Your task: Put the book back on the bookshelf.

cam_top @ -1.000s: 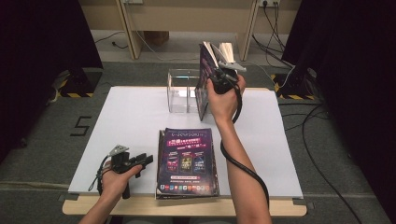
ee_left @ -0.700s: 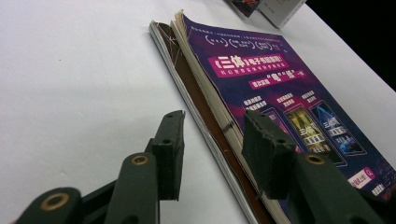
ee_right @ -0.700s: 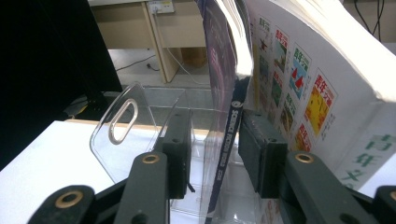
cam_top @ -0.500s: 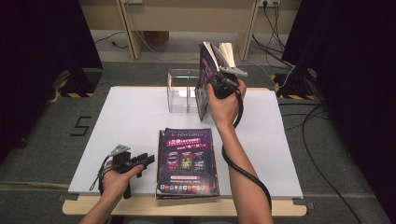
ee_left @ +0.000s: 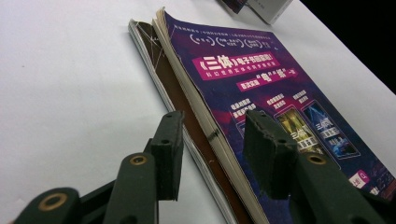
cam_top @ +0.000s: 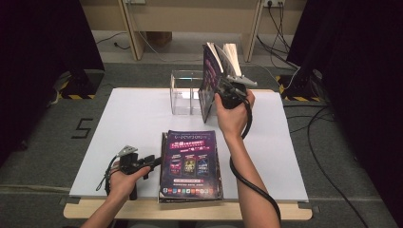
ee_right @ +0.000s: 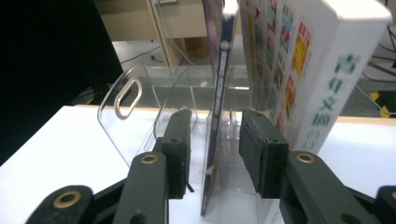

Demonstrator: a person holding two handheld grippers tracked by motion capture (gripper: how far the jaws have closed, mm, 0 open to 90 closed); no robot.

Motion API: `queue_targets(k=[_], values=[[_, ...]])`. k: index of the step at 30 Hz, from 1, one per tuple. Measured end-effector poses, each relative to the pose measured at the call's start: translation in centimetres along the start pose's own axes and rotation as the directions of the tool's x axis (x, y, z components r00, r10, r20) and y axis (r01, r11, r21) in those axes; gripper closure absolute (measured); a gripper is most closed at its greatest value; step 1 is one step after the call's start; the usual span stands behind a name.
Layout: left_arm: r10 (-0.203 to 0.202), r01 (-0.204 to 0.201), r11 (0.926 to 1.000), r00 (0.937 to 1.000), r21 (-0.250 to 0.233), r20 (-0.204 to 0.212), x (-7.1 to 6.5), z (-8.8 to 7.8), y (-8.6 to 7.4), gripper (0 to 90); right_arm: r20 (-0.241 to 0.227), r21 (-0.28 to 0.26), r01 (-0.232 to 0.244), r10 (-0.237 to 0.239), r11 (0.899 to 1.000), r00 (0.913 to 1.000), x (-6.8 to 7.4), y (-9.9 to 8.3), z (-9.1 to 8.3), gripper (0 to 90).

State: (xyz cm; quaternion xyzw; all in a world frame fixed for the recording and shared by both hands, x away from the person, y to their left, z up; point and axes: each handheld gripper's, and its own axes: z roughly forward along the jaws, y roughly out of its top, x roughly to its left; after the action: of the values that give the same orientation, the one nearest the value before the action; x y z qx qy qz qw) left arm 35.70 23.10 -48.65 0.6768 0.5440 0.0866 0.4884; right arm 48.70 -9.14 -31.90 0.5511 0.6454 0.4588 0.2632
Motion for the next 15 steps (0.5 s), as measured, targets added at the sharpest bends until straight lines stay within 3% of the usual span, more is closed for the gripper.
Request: queue_targets(k=[9,15], values=[[-0.001,0.001,1.0,0.9999,-0.004,-0.014,0.2,-0.2,0.1,57.1,-0.024,0.054,-0.011,0.012,0.998,0.9996,-0.6,-2.1,-0.7,63.8],[-0.005,0.005,1.0,0.9999,0.004,-0.009,-0.1,0.2,0.1,57.2,-0.04,0.124,-0.011,0.016,0.992,0.9991,-1.3,-4.1,-0.9,63.8]])
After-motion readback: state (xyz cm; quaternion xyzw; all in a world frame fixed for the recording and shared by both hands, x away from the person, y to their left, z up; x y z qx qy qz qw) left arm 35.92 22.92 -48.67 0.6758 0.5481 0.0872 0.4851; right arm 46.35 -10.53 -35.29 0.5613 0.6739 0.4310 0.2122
